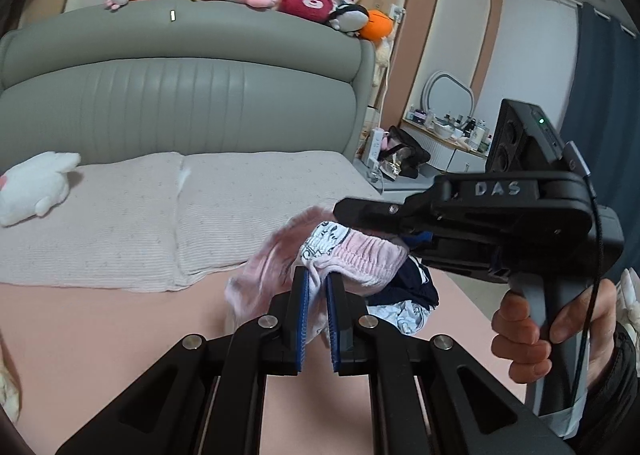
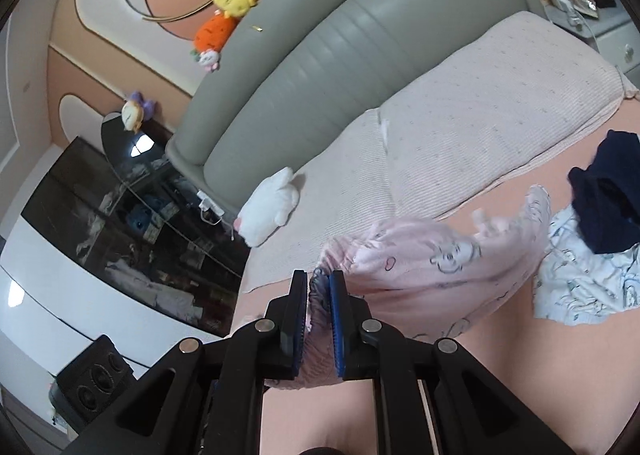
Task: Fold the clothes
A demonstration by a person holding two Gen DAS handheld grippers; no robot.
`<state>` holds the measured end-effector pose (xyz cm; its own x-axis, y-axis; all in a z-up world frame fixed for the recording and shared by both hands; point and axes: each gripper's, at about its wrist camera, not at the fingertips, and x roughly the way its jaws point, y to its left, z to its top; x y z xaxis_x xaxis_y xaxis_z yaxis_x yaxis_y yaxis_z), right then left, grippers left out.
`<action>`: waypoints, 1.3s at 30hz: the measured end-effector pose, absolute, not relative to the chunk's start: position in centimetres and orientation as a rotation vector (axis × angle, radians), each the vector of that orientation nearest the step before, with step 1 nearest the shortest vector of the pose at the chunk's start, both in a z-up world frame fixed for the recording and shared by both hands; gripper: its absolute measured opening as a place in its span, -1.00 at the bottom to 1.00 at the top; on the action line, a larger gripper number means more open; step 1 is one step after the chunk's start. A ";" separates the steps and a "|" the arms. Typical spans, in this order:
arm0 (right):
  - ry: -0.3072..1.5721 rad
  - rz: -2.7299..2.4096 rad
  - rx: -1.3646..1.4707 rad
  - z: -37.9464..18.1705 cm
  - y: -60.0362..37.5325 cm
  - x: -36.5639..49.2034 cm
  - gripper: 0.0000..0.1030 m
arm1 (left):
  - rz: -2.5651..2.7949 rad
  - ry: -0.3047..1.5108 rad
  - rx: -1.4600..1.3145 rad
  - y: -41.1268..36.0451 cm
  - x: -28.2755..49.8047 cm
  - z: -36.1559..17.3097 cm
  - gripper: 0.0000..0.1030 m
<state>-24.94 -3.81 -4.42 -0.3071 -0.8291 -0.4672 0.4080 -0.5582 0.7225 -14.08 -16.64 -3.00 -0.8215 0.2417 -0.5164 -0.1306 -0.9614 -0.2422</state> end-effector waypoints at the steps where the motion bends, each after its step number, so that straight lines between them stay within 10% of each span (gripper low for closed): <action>1: -0.614 -1.933 1.074 -4.1 -4.0 -24.4 -0.81 | 2.812 -0.305 -0.848 -17.1 -13.5 -2.9 -0.85; 12: -0.201 -2.010 1.119 -5.4 -8.6 -20.0 -0.78 | 2.818 -0.279 -1.079 -20.1 -9.0 -5.7 -0.84; 17: -0.008 -2.051 1.168 -8.8 -9.3 -18.6 0.37 | 2.797 -0.357 -1.245 -21.9 -9.3 -9.2 -0.82; 25: 0.059 -2.016 1.238 -13.5 -11.8 -18.6 0.40 | 2.724 -0.551 -1.385 -26.0 -9.8 -14.7 -0.57; 29: 0.164 -2.028 1.229 -15.9 -13.7 -17.7 0.40 | 2.696 -0.851 -1.370 -29.1 -10.2 -18.2 0.38; 39: 0.542 -2.137 1.077 -21.1 -16.5 -12.6 0.40 | 2.583 -1.238 -1.432 -34.4 -11.1 -27.5 0.39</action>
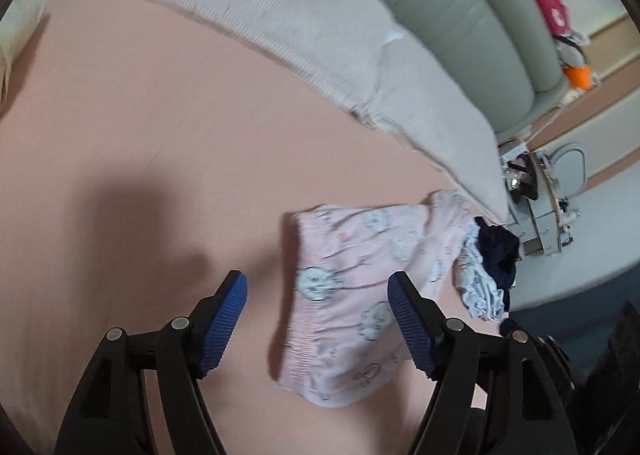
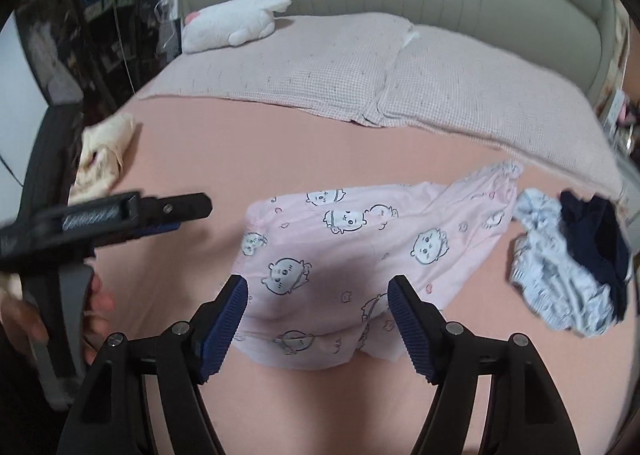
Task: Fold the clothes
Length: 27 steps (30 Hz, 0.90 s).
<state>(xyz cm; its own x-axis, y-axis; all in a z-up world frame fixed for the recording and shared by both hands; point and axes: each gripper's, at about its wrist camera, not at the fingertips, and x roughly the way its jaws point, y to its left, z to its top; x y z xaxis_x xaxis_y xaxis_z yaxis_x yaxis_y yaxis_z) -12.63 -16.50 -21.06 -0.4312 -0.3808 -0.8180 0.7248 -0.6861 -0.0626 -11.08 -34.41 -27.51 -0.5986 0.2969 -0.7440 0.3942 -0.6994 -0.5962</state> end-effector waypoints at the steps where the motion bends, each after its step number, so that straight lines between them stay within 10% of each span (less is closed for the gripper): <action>1: 0.622 -2.159 1.024 -21.4 -17.0 -11.7 0.40 | -2.473 1.235 1.392 -34.8 -11.2 -28.3 0.39; 10: 1.315 -2.008 0.570 -28.4 -20.9 -4.4 0.40 | -2.408 1.443 1.556 -34.9 -12.3 -31.6 0.65; 27: 1.728 -1.796 0.162 -35.3 -21.2 -0.8 0.47 | -2.422 1.575 1.641 -37.4 -18.0 -33.6 0.66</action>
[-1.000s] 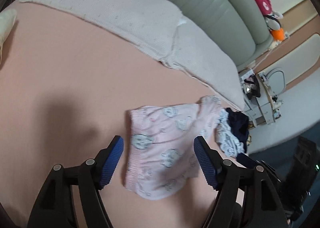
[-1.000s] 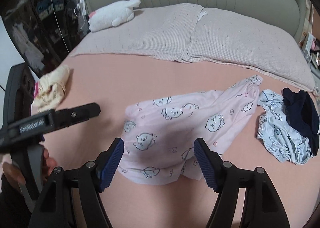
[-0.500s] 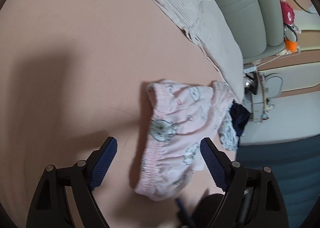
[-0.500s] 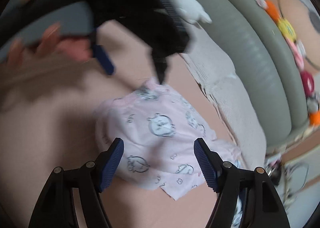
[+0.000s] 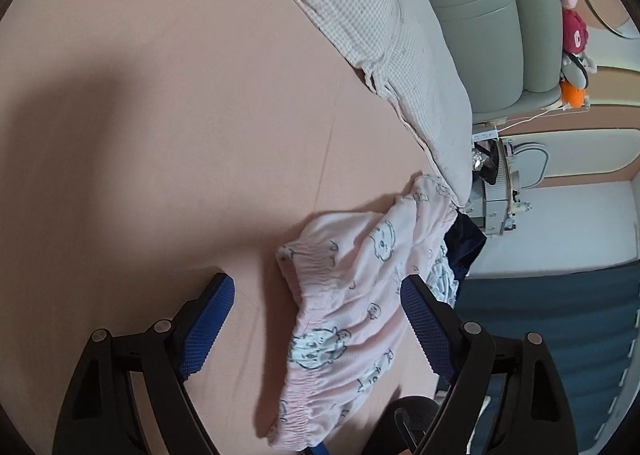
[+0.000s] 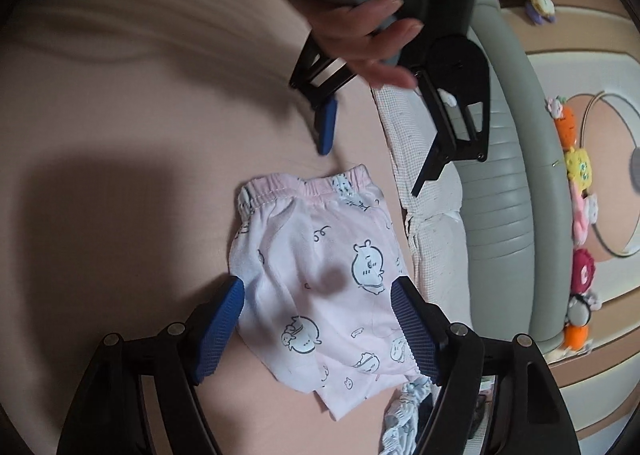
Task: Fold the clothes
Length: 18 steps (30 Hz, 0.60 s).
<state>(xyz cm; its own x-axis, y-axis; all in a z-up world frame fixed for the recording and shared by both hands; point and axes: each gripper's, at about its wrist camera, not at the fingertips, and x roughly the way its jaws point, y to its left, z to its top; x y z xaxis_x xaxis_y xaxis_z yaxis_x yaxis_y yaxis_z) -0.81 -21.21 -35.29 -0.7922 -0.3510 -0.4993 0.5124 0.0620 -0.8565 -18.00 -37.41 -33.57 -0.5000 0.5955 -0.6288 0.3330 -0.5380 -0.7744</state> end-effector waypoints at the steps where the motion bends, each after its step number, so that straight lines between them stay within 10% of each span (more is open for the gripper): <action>1: 1.736 -1.796 0.144 -35.5 -21.3 -0.8 0.47 | 2.164 -1.409 -1.461 -37.5 -17.9 -33.6 0.66; 12: 1.640 -1.781 0.225 -33.8 -23.7 -4.2 0.42 | 2.165 -1.381 -1.445 -37.4 -18.3 -33.9 0.66; 15: 1.591 -1.816 0.403 -33.4 -24.5 -6.1 -0.89 | 2.168 -1.379 -1.440 -37.5 -18.2 -33.8 0.66; 18: 1.479 -1.876 0.524 -31.8 -24.8 -7.6 -0.89 | 2.206 -1.342 -1.433 -37.6 -18.2 -33.3 0.66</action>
<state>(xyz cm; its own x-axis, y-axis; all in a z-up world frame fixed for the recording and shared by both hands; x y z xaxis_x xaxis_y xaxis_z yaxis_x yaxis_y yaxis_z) -7.62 -24.77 -31.81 -0.6864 -0.2627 -0.6781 0.7207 -0.1214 -0.6825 -18.18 -37.59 -33.32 -0.5159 0.5770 -0.6332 0.2972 -0.5728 -0.7640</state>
